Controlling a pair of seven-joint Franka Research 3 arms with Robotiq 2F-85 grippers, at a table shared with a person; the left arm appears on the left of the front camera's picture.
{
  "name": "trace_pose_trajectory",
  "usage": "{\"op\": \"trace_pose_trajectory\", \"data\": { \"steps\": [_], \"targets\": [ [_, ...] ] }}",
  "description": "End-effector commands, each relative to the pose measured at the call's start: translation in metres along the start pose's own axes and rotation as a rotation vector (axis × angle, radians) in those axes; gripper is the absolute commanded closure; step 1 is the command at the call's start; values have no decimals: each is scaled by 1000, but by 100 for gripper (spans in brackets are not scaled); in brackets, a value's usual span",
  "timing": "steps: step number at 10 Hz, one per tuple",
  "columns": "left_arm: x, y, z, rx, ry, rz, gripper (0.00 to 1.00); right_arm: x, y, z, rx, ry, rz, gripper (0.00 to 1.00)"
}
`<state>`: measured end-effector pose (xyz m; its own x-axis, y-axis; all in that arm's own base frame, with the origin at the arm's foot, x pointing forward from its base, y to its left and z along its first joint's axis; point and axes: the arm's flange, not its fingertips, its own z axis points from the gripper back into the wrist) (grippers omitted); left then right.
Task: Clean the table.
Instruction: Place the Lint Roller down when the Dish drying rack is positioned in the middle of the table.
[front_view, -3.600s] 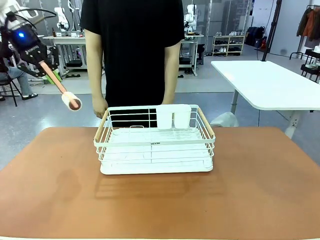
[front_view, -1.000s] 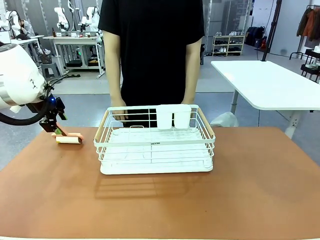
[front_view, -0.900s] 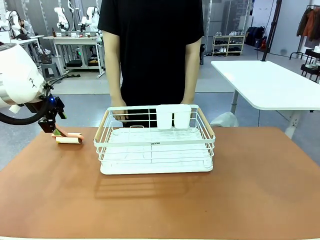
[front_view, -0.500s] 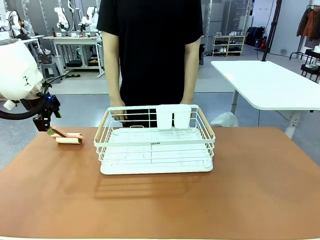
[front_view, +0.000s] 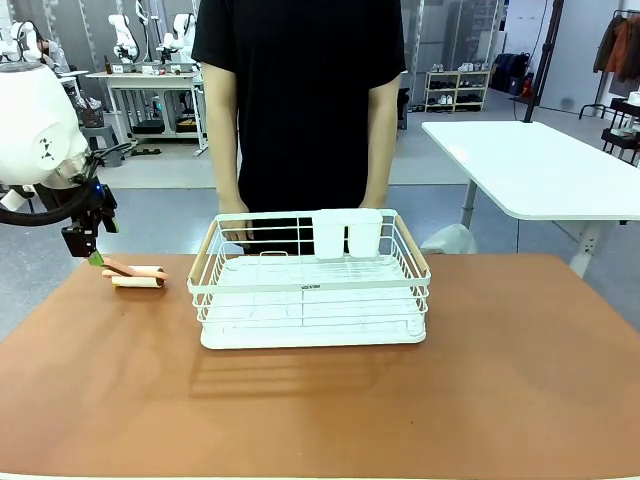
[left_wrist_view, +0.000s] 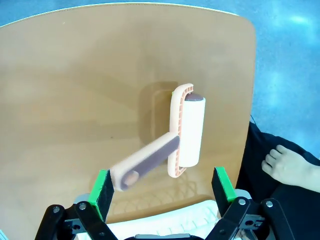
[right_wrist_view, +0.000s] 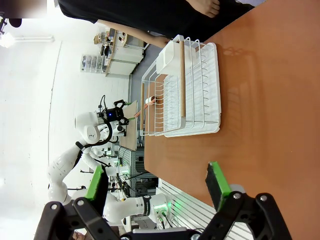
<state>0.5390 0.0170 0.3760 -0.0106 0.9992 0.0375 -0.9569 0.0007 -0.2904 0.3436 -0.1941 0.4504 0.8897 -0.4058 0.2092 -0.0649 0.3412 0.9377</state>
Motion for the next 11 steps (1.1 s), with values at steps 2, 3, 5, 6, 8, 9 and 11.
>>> {"op": "trace_pose_trajectory", "data": {
  "steps": [2, 3, 5, 6, 8, 9, 11],
  "targets": [
    [-3, -1, 17, 38, 38, 12, 0, -4, 2, 0, 13, -7, -6, 0],
    [-2, -1, 17, 44, 38, 15, 0, -4, 2, 0, 13, -7, -6, 0],
    [-3, 0, 16, 53, 41, -25, 0, -4, 2, 0, 13, -7, -6, 0],
    [-6, 0, 12, 25, 23, 13, 0, -4, 2, 0, 13, -7, -6, 0],
    [-6, 0, 12, 25, 23, 13, 0, -4, 2, 0, 13, -7, -6, 0],
    [-6, 0, 12, 25, 23, 13, 0, -4, 2, 0, 13, -7, -6, 0],
    [-6, 0, 12, 25, 23, 13, 0, -4, 2, 0, 13, -7, -6, 0]
  ]
}}
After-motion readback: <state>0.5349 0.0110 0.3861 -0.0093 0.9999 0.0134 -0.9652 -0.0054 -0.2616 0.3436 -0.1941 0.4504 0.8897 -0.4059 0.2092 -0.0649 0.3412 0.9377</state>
